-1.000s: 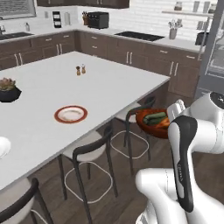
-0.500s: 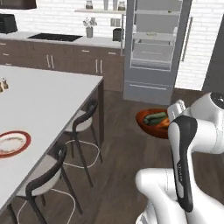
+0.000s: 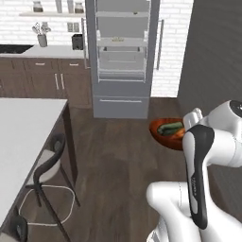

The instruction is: Pick the chicken drumstick and cucumber from their plates and place them in the bowl. Then put the bowl in the fridge.

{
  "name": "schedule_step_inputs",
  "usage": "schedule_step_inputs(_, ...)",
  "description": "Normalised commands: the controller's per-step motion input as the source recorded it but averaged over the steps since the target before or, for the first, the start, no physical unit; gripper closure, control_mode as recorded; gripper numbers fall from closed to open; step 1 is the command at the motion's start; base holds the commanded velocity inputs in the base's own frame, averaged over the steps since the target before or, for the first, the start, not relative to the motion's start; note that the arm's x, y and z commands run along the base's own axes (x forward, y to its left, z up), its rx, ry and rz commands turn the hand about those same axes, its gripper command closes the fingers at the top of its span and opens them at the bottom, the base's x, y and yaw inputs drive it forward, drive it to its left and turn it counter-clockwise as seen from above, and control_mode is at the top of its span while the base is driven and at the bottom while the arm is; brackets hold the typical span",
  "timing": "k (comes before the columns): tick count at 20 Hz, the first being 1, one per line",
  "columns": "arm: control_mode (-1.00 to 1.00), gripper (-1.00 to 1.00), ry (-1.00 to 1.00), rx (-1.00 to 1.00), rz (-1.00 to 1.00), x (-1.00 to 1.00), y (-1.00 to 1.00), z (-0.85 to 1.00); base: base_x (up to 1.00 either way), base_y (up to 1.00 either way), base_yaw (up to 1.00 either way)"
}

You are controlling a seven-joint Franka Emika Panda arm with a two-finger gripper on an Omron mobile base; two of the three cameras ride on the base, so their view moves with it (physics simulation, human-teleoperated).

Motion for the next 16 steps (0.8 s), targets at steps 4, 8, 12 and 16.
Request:
schedule_step_inputs(4, 1.0, 1.0, 0.0, 0.0, 0.0, 0.0, 0.0, 0.0, 1.0, 0.0, -0.1)
schedule_step_inputs(8, 1.0, 1.0, 0.0, 0.0, 0.0, 0.0, 0.0, 0.0, 1.0, 0.0, 0.0)
schedule_step_inputs(12, 1.0, 1.0, 0.0, 0.0, 0.0, 0.0, 0.0, 0.0, 1.0, 0.08, 0.0)
schedule_step_inputs(16, 1.0, 1.0, 0.0, 0.0, 0.0, 0.0, 0.0, 0.0, 1.0, 0.22, 0.0)
